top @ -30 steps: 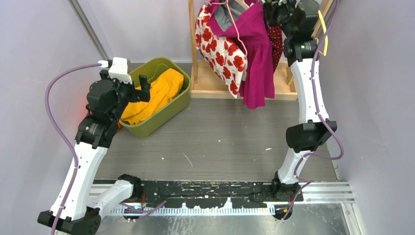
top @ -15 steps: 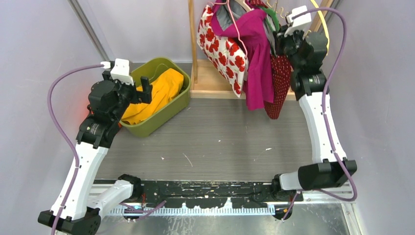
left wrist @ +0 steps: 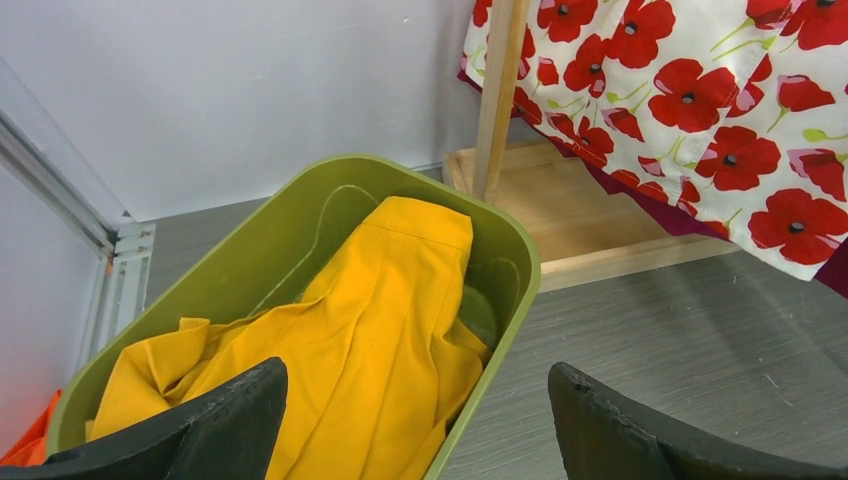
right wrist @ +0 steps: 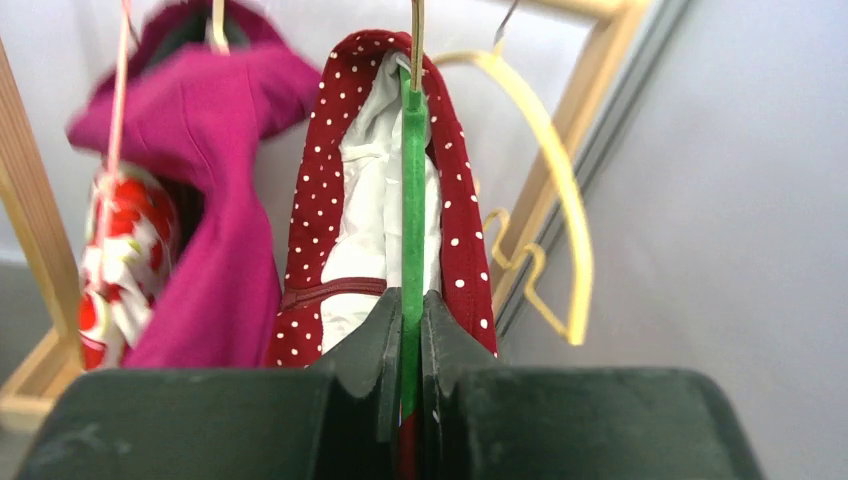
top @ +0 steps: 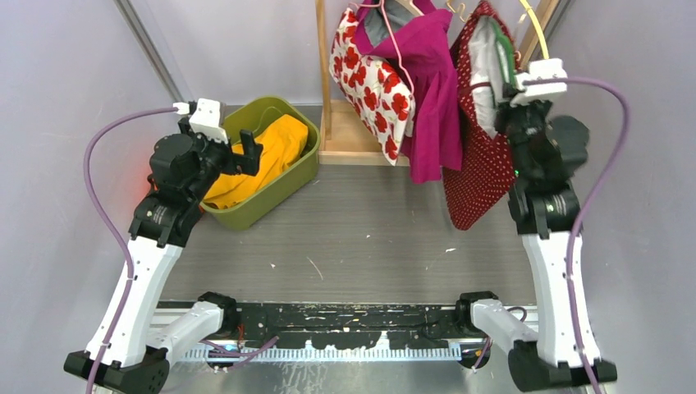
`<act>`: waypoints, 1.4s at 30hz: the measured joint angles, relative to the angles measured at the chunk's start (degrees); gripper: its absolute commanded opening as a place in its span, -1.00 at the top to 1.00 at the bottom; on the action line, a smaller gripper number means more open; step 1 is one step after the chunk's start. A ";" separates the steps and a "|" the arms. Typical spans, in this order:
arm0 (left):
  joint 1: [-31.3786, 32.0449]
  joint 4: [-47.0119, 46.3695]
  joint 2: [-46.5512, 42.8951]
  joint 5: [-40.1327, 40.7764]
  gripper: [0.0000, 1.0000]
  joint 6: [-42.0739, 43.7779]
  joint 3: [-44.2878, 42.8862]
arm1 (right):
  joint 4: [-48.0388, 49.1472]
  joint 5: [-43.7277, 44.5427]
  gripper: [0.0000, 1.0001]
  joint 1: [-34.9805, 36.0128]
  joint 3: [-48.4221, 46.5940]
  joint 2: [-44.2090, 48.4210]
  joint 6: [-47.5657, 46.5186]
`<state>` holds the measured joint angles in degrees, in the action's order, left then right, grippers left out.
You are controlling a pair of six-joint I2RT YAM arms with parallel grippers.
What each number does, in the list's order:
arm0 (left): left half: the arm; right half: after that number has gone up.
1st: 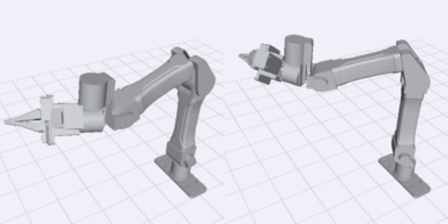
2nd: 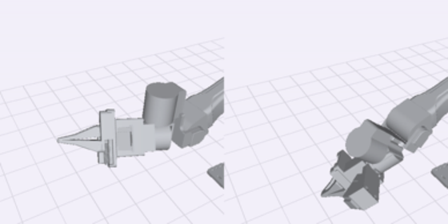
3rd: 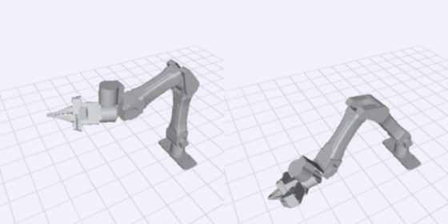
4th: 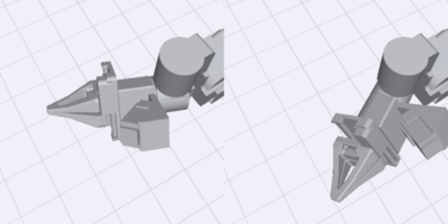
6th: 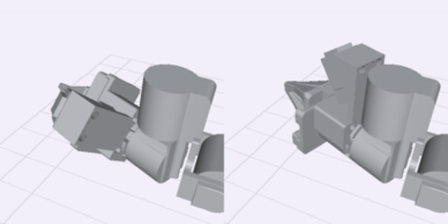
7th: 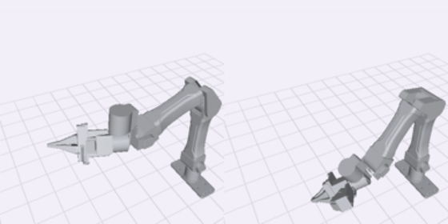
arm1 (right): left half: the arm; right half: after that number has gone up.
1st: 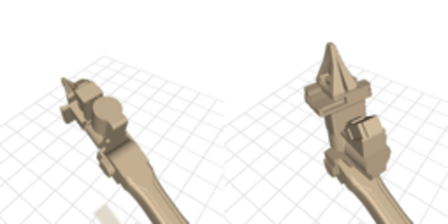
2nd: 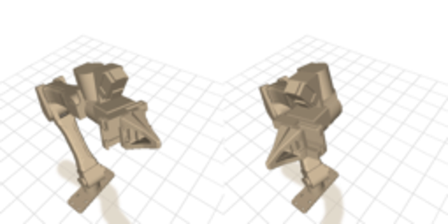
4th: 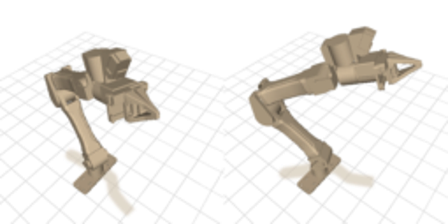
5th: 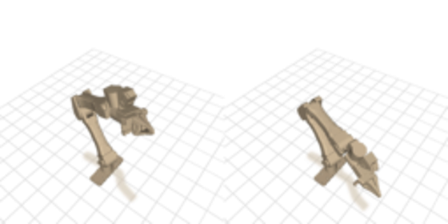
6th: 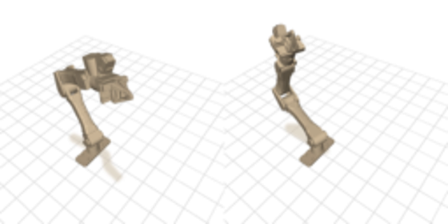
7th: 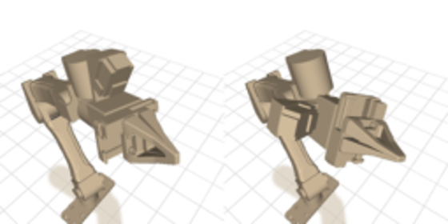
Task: Remove the skirt from the hanger
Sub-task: Pick up the hanger from the clothesline, then remove the skirt from the hanger.
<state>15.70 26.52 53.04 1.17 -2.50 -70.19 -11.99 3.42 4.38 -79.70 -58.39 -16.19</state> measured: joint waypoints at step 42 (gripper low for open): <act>-0.02 -3.39 13.27 -12.76 -0.99 -7.45 -27.93 | -7.26 -37.81 0.99 28.65 -4.48 -5.84 21.05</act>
<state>15.68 23.14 66.30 -11.60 -9.96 -98.13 -19.25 -34.39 33.04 -84.18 -64.23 4.86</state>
